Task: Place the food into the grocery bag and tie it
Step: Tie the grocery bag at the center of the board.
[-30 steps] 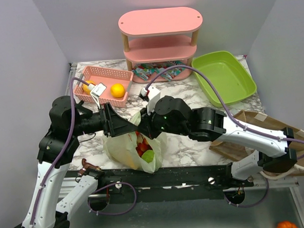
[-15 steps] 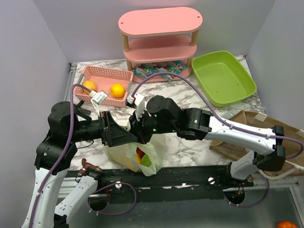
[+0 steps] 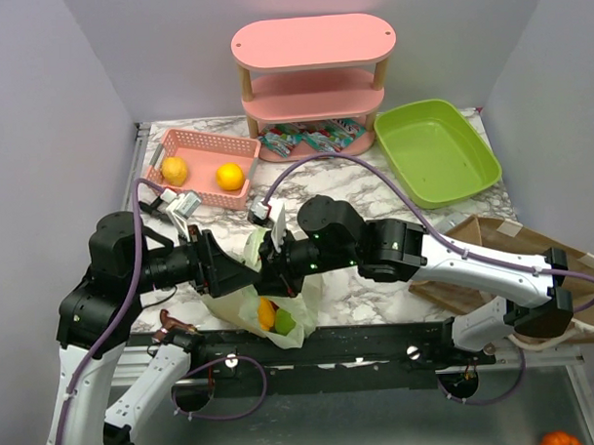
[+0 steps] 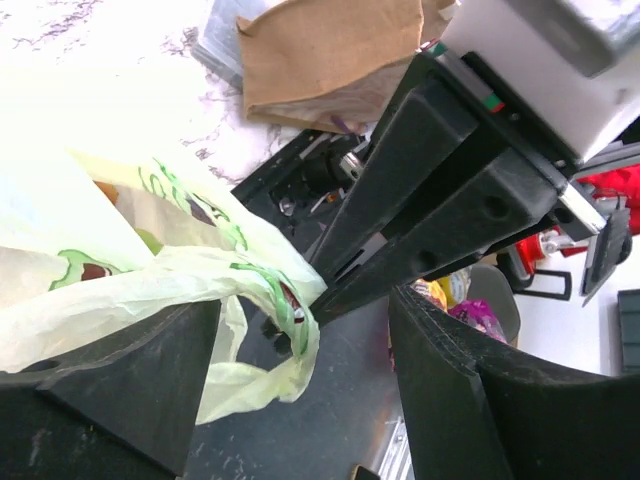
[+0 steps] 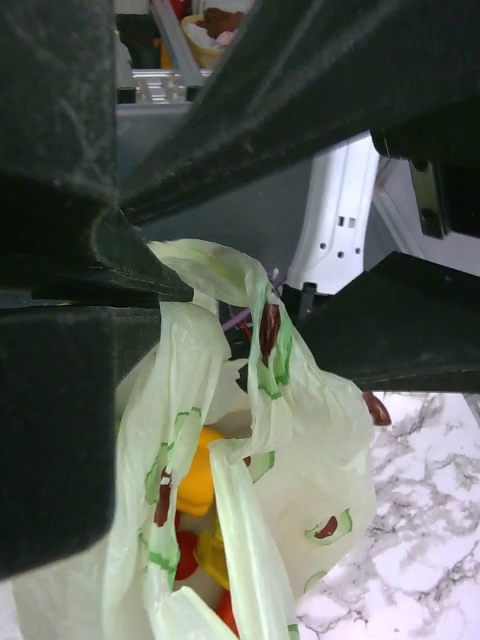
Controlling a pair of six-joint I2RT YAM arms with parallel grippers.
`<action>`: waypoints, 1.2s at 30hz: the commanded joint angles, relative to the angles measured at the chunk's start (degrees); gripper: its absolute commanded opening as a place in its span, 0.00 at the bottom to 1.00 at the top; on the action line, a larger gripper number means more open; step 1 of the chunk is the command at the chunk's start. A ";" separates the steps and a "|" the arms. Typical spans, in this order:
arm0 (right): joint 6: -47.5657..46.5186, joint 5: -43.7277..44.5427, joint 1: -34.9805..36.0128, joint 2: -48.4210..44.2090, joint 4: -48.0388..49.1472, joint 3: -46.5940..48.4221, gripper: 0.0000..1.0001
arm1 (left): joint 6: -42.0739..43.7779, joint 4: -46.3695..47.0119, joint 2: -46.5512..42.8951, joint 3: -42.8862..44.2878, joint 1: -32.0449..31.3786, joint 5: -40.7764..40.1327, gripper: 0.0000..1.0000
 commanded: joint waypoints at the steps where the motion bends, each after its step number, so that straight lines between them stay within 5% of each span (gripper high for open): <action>1: 0.05 -6.17 0.68 -1.57 -0.02 -1.12 0.02 | 6.86 -4.17 -2.05 -0.80 0.36 -4.78 0.67; 6: 0.48 -6.48 0.67 -1.59 -0.10 -1.88 0.02 | 12.26 -6.27 -3.67 0.60 0.33 -5.46 0.64; 11: 0.24 -5.66 0.65 -1.11 -0.18 -1.65 0.02 | 15.29 -7.68 -4.59 5.24 0.11 -3.74 0.74; 19: -0.38 -5.03 0.73 -1.78 -2.09 -1.98 0.02 | 15.25 -5.87 -9.47 6.88 -0.33 -4.76 0.67; 30: -1.10 -7.93 0.56 -3.11 -4.34 -1.89 0.02 | 22.43 -3.04 -27.09 -4.71 -0.33 -11.12 0.62; 36: -1.18 -12.13 0.10 -2.39 -4.41 -1.43 0.02 | 28.64 -5.50 -29.19 -8.90 -0.33 -11.98 0.55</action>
